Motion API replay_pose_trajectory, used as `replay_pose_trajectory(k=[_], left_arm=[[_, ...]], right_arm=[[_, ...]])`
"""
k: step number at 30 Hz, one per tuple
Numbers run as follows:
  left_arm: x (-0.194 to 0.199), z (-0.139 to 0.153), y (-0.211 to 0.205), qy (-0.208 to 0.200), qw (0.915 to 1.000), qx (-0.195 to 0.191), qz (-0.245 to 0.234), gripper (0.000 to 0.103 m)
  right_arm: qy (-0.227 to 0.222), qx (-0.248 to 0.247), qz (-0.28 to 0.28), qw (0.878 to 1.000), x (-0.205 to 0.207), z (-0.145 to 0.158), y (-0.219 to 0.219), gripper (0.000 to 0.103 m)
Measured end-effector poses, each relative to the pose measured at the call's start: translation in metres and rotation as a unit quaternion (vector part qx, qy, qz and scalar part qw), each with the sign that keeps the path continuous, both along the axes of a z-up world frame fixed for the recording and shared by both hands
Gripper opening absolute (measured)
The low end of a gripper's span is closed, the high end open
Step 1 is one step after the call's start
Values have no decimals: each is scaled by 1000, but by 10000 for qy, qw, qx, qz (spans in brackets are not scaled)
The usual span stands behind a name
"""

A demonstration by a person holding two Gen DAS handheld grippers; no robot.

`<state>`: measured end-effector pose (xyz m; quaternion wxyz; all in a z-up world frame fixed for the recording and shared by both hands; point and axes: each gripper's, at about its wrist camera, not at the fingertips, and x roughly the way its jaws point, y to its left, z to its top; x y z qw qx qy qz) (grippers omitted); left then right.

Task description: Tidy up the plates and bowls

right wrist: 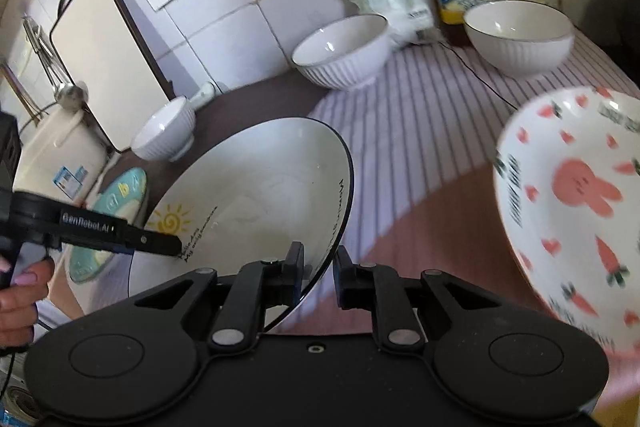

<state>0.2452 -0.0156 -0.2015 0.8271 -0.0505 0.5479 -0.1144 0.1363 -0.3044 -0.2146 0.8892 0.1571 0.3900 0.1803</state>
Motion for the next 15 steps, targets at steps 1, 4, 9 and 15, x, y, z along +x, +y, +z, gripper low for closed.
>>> replay_pose_trajectory(k=[1,4,9,15], left_arm=[[4,3,1,-49,10000,60,5,24],[16,8,5,-131,9998,157,13,24],[37,4,11,-131,9995,252,-139,24],[63,-5,16,-3,9995,174,-274,24]], right_arm=[[14,8,29,10000,8,1,2,19],[9,-34,204,9998,24,5,9,21],[91,-13,444,9990,48,0,15,22],[31,-124,265,9996,64,-3,25,22]])
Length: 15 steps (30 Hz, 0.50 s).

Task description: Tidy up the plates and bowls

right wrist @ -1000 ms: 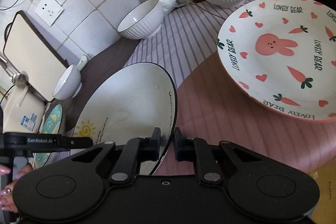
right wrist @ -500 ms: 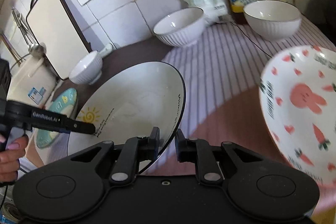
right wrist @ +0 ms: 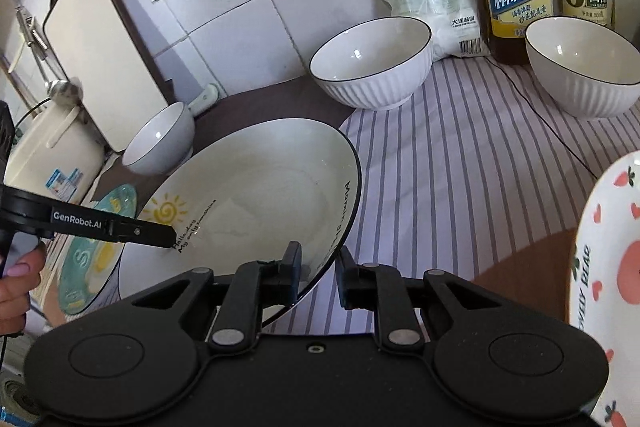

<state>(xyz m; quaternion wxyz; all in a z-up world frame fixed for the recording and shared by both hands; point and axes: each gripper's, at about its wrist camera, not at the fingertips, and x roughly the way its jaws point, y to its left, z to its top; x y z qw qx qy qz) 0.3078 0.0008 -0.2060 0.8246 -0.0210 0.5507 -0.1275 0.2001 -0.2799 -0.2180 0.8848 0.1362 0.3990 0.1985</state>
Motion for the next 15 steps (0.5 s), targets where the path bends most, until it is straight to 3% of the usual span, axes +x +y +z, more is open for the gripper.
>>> replay_pose_trajectory(k=[4,9,12,15], left_arm=[[9,-12,1,208,9997,6,-94,24],[19,-16,4,561,9983,-137,-75,23],[20,-9,5,505,9984,-52,-237,22],[20,6,9,362,9983,-79,-456,27]], right_arm=[[160,26,-207,9997,7,-10,1,22],[487,-407,-579,9963,11,-3,20,30],[671,-939,-906,9892,15,6,38,35],[806,-1207,-1203,9821,11,18,51,42]])
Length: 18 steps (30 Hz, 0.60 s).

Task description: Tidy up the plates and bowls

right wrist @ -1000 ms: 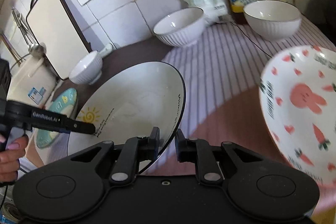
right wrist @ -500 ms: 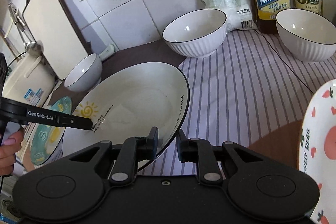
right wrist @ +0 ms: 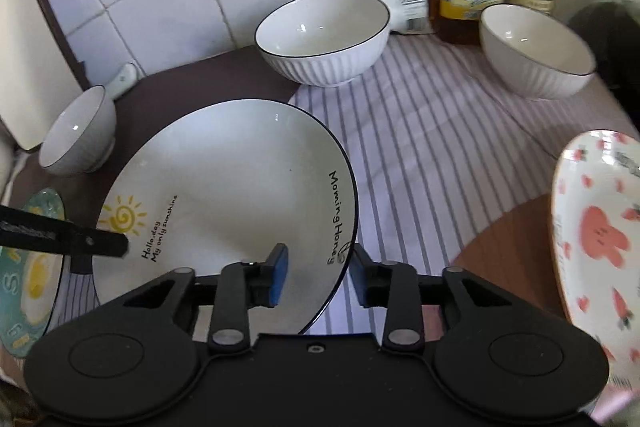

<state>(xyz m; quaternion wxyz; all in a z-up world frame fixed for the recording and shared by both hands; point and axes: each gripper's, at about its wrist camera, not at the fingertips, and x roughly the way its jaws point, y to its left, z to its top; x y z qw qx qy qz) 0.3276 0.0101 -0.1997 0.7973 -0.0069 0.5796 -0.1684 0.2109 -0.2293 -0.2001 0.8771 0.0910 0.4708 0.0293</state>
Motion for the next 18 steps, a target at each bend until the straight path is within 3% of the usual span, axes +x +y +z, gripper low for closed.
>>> replay_pose_trajectory(k=[2,6,11,18], left_arm=[[-2,10,3,-56,9996,95,-248,33],[-8,30,10,-140,9971,416,-628,39],[-22,55,28,-409,9941,584,-822,51],[-47,76,65,-538,9893,862,-1045,63]], right_arm=[[-99,-134,-188,9997,-8,10,5,44],[-346,121,-369,9986,-27,33,12,48],[-633,234,-306,9973,-48,73,37,59],[-930,242,-172,9952,-74,117,69,66]])
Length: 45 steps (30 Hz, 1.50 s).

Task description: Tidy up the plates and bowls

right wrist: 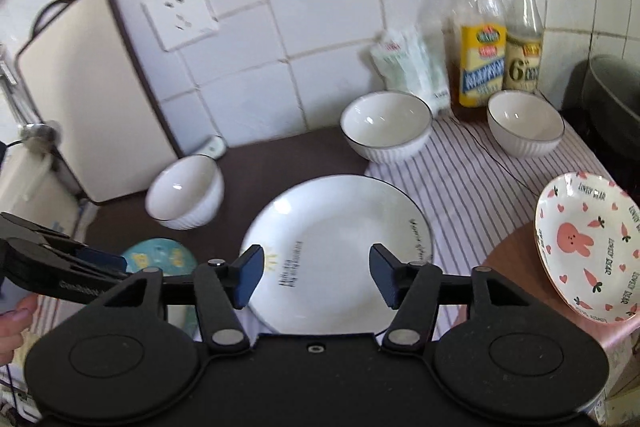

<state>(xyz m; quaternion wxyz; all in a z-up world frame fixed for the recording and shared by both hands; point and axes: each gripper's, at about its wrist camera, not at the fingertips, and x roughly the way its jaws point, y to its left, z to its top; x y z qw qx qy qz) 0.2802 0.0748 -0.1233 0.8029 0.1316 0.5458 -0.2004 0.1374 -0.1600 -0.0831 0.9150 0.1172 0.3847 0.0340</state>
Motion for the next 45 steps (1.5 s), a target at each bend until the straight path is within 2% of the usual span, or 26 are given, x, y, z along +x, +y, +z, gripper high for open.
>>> replay_pose_trajectory(k=[2,5,8,13,16,20,23,25,29,34,39,42,45], left_arm=[[-6,6,12,-55,10000,29,-22,66],[-15,13,28,-77,10000,35,3,69],[-25,17,42,-172,9998,96,-12,75],[-39,17,63,-279,9995,156,17,77],[-46,14,74,-310,9994,148,-12,80],[-51,-1,85,-147,9997,190,44,83],[-53,-14,92,-34,9997,196,111,91],[-55,-22,98,-22,9997,176,153,93],[-55,-41,108,26,9994,196,295,93],[-49,-60,124,-107,9992,5,381,93],[-31,-82,145,22,9951,-285,951,92],[-24,-89,154,-6,9931,-423,1092,90],[-20,-96,160,-14,9904,-526,1279,89]], right_arm=[[-93,-73,75,9999,-9,12,10,71],[-214,-212,71,9995,-23,21,27,73],[-302,-146,243,9991,-35,25,41,73],[-438,-108,733,9963,-43,29,65,74],[-344,-34,1035,9940,-42,23,76,74],[-213,-1,1360,9905,-40,11,90,74],[-185,-458,1555,9866,-38,2,106,74],[-237,-685,1709,9826,-36,-4,116,74],[-257,-711,1961,9777,-30,-27,129,74],[-197,-471,1970,9791,-15,-68,137,74],[114,103,1685,9856,-1,-103,133,74],[170,485,1540,9867,2,-114,130,74],[112,839,1543,9844,2,-118,126,65]])
